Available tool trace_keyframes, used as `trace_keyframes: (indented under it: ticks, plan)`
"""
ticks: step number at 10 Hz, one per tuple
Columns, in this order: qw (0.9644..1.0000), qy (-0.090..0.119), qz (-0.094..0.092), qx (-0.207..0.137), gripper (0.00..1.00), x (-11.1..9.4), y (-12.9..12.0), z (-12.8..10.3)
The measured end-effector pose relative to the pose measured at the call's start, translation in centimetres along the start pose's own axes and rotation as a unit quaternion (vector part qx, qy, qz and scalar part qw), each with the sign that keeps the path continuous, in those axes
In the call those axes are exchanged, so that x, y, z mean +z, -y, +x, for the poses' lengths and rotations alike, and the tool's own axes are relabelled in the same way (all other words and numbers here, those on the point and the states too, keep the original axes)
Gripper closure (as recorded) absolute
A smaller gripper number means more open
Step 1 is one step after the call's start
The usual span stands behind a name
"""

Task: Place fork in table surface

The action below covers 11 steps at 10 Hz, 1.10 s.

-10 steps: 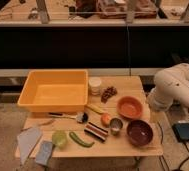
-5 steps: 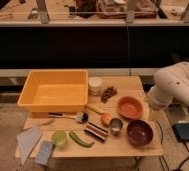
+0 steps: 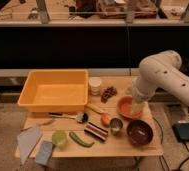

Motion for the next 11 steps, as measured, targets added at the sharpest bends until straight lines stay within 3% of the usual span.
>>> trace_keyframes:
  ticks: [5, 8, 10, 11]
  plan:
    - [0.9969, 0.041, -0.004, -0.067, 0.35, 0.5, 0.7, -11.9]
    - [0.9917, 0.062, -0.012, -0.112, 0.35, 1.7, 0.4, -19.7]
    - [0.9881, 0.071, -0.018, -0.135, 0.35, 2.4, 0.0, -23.6]
    - [0.9881, 0.070, -0.017, -0.136, 0.35, 2.5, 0.0, -23.5]
